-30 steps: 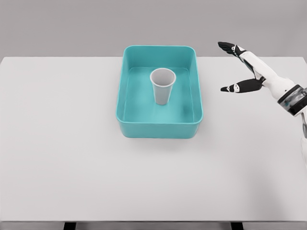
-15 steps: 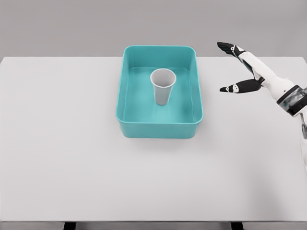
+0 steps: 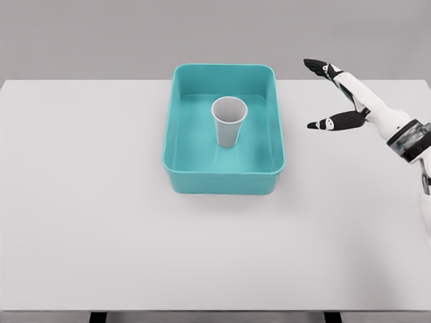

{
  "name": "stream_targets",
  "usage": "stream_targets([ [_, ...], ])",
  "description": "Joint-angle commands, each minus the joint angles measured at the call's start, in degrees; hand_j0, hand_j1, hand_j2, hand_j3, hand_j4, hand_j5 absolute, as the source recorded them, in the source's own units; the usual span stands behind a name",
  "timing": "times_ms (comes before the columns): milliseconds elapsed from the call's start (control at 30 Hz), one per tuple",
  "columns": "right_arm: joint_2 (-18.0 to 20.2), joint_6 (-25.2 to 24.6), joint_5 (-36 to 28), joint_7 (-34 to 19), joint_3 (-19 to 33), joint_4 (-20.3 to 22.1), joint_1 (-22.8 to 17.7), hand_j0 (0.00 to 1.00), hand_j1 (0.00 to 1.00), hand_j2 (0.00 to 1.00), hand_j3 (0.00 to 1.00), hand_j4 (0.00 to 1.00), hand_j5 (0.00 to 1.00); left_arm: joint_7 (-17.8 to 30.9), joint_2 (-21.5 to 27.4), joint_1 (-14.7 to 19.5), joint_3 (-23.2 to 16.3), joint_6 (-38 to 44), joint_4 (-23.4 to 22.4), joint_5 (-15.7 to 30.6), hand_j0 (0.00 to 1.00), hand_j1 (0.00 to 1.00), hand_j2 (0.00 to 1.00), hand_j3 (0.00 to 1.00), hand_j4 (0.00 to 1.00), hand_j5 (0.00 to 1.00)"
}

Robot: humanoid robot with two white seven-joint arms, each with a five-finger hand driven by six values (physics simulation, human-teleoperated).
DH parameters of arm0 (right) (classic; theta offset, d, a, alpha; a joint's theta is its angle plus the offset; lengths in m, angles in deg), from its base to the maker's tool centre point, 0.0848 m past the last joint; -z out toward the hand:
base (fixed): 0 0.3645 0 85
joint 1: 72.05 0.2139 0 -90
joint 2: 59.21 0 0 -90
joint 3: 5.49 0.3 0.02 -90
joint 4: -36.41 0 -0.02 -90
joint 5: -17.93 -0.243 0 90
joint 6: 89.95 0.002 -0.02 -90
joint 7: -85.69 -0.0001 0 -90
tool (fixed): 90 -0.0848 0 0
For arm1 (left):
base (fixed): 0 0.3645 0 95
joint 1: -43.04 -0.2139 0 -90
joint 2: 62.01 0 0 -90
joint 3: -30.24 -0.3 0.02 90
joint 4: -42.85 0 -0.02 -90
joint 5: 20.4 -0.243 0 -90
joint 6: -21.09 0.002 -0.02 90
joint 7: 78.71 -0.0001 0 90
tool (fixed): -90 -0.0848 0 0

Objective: Put the paper cup into the basket with your right arm

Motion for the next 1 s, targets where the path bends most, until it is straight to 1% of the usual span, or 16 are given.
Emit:
stream_targets([
  [0, 0.0, -0.1, -0.4, 0.0, 0.0, 0.0, 0.0, 1.00, 1.00, 1.00, 1.00, 1.00, 1.00, 0.0, 0.0, 0.0, 0.0, 0.1, 0.0, 0.0, 1.00, 1.00, 1.00, 1.00, 1.00, 1.00],
  [967, 0.1, -0.5, -0.3, 0.0, 0.0, 0.6, 0.0, 1.00, 1.00, 1.00, 1.00, 1.00, 1.00, 0.0, 0.0, 0.0, 0.0, 0.0, 0.0, 0.1, 1.00, 1.00, 1.00, 1.00, 1.00, 1.00],
])
